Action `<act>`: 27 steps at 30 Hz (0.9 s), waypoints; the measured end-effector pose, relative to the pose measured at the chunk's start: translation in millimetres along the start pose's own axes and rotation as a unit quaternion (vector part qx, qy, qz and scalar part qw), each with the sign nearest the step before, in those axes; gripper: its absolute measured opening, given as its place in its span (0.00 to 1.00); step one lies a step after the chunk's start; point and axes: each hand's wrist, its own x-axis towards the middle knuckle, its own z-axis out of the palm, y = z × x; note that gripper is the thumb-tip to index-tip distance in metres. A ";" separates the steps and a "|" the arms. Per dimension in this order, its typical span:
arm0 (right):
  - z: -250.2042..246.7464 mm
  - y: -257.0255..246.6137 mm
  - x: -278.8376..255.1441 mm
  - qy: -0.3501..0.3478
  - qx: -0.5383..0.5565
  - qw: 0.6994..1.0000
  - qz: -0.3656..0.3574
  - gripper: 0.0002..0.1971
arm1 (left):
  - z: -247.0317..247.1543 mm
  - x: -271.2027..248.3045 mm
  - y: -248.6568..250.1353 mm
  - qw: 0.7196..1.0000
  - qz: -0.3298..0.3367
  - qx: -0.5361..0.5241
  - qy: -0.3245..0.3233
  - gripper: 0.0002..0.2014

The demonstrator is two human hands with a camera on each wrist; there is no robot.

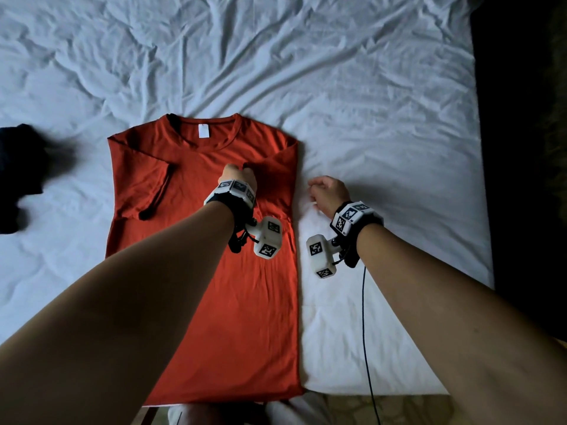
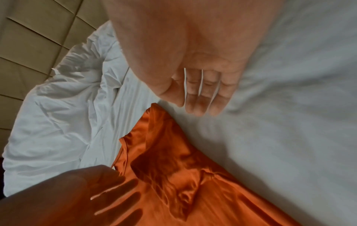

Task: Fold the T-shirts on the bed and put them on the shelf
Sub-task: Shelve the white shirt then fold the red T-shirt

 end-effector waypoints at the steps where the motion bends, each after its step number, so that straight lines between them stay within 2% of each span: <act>1: 0.9 1.3 2.3 -0.001 -0.010 1.000 0.008 0.08 | -1.5 0.3 0.3 1.000 -0.007 -0.002 0.011 0.20; 3: 3.9 5.0 7.3 -0.010 -0.027 0.999 0.030 0.10 | -2.5 2.7 1.8 0.999 0.021 0.003 0.043 0.22; 5: 7.2 6.6 9.5 -0.035 -0.023 0.998 0.050 0.10 | -0.8 5.1 7.2 0.995 0.088 0.012 0.055 0.20; 9: 6.5 -12.6 -7.1 -0.061 0.054 0.992 0.099 0.08 | 10.3 6.8 23.1 0.972 0.216 0.086 -0.028 0.15; 12: 8.8 -22.0 -10.0 -0.085 0.118 0.978 0.152 0.12 | 19.2 11.5 33.0 0.936 0.286 0.184 -0.096 0.16; 14: 10.7 -26.9 -9.9 -0.108 0.126 0.971 0.173 0.11 | 24.1 16.4 37.6 0.908 0.321 0.231 -0.134 0.17; 18: 7.7 -26.9 -2.1 -0.189 0.123 0.951 0.209 0.13 | 32.5 21.5 49.0 0.837 0.391 0.331 -0.192 0.18; 21: 7.3 -24.6 2.8 -0.203 0.103 0.956 0.185 0.03 | 37.4 24.6 56.6 0.796 0.411 0.406 -0.183 0.16; 23: 12.8 -20.9 5.2 -0.193 0.076 0.966 0.156 0.05 | 41.7 27.2 57.7 0.783 0.416 0.436 -0.153 0.15; 27: 22.4 -14.7 9.7 -0.155 0.017 0.981 0.117 0.05 | 51.2 27.4 55.1 0.798 0.409 0.430 -0.105 0.20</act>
